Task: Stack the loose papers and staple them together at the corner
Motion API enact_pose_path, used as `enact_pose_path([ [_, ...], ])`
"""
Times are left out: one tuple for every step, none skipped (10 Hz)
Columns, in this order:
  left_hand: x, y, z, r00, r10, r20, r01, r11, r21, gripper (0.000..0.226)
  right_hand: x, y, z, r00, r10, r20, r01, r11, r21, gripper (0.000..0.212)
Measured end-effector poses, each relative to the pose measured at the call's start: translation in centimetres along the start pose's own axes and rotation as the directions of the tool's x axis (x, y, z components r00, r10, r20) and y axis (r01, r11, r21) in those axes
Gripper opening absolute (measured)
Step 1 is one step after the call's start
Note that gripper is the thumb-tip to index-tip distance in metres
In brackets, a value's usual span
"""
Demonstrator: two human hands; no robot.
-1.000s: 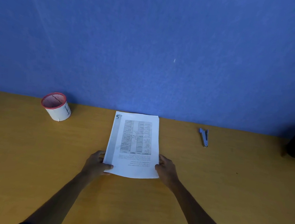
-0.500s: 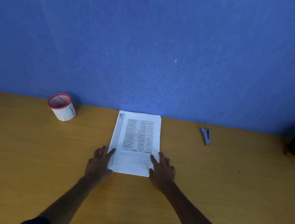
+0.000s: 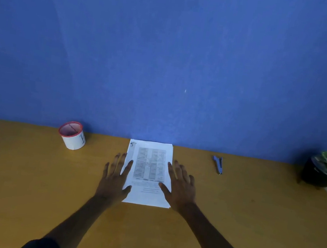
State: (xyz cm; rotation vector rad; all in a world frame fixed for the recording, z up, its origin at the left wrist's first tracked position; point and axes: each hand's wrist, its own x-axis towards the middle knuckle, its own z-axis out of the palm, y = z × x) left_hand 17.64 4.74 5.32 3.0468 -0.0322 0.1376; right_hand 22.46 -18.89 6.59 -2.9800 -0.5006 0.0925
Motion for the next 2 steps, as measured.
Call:
enact_pose_path([
  [1.1, -0.1, -3.2, 0.988, 0.032, -0.150, -0.022, 0.998, 0.066, 0.087, 0.5, 0.5, -2.4, 0.992, -0.002, -0.122, 0.000, 1.000, -0.012, 0.079],
  [2.1, 0.5, -8.0, 0.951, 0.099, -0.291, -0.067, 0.991, 0.117, 0.080, 0.5, 0.9, -6.3, 0.971, -0.001, -0.241, 0.010, 0.999, 0.038, 0.090],
])
